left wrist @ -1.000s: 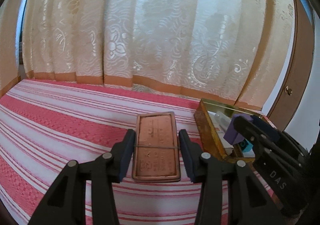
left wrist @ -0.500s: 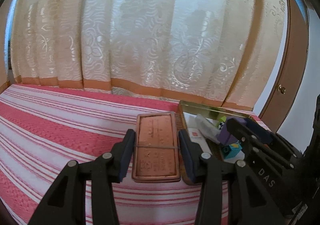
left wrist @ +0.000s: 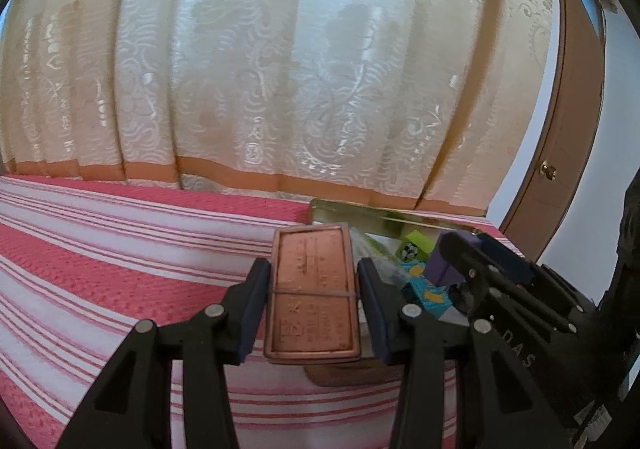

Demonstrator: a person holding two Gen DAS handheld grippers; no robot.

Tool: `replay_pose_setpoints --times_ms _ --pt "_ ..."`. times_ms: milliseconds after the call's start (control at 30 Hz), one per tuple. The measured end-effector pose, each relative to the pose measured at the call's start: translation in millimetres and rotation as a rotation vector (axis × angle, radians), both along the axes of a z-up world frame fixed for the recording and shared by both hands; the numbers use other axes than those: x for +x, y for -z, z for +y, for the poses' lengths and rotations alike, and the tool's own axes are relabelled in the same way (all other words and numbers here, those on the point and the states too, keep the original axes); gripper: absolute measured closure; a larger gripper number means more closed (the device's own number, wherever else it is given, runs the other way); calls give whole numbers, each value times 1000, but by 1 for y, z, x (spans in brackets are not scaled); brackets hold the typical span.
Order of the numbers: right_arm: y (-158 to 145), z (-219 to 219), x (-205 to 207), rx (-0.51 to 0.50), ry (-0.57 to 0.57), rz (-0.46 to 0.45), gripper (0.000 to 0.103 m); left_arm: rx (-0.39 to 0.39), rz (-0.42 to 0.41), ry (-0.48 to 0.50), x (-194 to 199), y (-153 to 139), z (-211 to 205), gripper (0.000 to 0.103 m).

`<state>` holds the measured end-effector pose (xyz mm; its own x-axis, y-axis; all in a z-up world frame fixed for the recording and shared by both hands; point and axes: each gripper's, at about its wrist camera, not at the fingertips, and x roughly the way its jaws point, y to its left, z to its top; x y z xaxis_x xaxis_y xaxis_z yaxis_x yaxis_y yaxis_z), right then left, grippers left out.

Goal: Organize rigid objects
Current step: 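Carry the brown box over the tin with the left tool while the right tool carries the purple cube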

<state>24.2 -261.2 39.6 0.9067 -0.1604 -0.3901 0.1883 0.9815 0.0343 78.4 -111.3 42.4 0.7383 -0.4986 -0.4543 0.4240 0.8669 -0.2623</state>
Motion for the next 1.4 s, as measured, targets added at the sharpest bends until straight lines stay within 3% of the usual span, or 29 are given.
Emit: replay_pose_setpoints --times_ms 667,1133,1400 --pt "1 -50 -4 1 78 10 60 12 4 69 0 -1 -59 59" --pt "8 -101 -3 3 160 64 60 59 2 120 -3 6 -110 59" --pt "17 -122 5 -11 181 124 60 123 8 115 -1 15 -141 59"
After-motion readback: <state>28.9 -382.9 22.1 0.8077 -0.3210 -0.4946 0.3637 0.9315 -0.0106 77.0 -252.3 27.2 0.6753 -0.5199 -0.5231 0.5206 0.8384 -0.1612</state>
